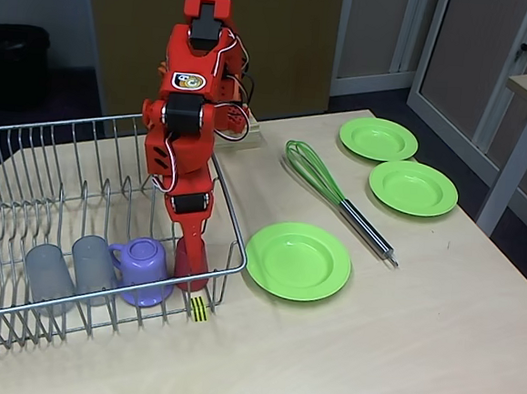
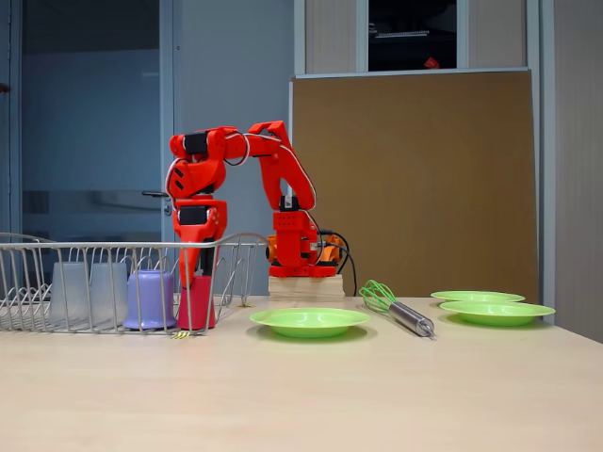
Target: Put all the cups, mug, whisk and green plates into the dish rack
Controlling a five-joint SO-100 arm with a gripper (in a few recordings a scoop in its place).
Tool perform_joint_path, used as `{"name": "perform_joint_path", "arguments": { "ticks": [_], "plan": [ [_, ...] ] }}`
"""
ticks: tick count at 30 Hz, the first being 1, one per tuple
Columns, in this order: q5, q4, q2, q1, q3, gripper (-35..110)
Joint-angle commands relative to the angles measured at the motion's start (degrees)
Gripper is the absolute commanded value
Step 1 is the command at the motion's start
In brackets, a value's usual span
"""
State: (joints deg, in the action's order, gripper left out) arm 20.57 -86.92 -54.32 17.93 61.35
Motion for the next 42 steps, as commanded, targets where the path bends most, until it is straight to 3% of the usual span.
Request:
{"name": "perform_joint_path", "arguments": {
  "ticks": [1,14,18,26,32,42],
  "plan": [
    [1.23,-1.41,-3.25,1.49,-1.58,35],
    [5.80,-11.60,-10.02,4.39,-11.60,33],
    [2.72,-13.36,-14.59,3.52,-11.07,31],
    [-26.81,-8.70,-36.39,-4.22,12.39,35],
    [-49.75,-4.13,-48.96,-17.31,28.92,31],
    [-80.24,15.29,-49.83,-41.04,42.80,33]
  ]
}}
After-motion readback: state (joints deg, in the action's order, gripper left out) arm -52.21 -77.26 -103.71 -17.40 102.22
